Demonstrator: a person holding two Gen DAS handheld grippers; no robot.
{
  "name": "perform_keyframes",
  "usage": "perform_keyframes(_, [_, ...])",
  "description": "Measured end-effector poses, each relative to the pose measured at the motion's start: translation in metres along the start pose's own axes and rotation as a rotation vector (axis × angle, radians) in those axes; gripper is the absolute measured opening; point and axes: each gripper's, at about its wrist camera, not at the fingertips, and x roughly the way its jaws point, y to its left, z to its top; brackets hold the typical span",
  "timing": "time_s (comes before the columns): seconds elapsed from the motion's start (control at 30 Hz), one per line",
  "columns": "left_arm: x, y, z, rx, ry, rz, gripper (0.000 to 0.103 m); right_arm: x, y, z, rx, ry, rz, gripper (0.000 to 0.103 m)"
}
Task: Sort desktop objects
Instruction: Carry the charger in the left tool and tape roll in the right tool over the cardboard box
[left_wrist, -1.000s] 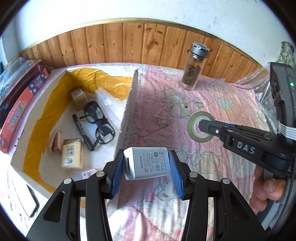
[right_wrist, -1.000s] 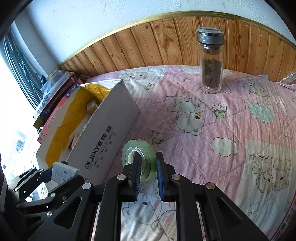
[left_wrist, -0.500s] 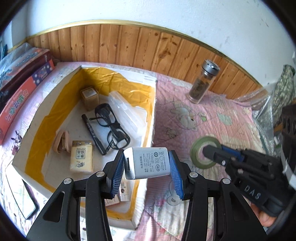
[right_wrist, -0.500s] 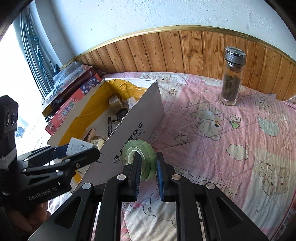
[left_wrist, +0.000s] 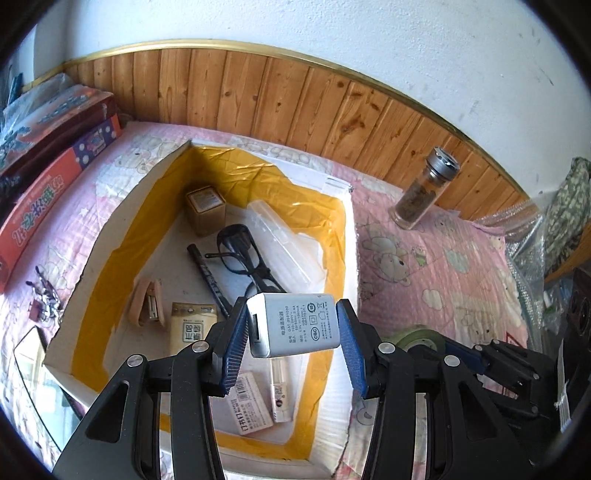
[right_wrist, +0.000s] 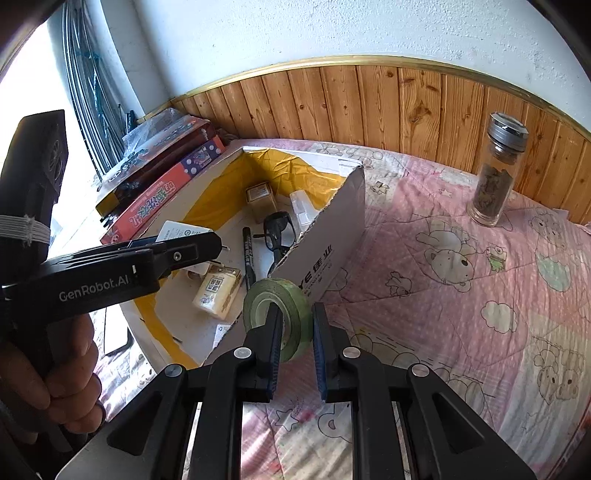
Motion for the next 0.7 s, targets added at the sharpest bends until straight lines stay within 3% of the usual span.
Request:
perform_keyframes(0.4, [0.01,0.064,0.01,-0.142,0.048,-0.02,0.048,0.001,0.031,0.022,-0.051,-0.034,0.011,0.017])
perform_keyframes(0.7, [0.025,0.1,0.021,-0.239,0.075,-0.04,0.048,0.034,0.085,0.031,-0.23,0.026,-0.001,0.017])
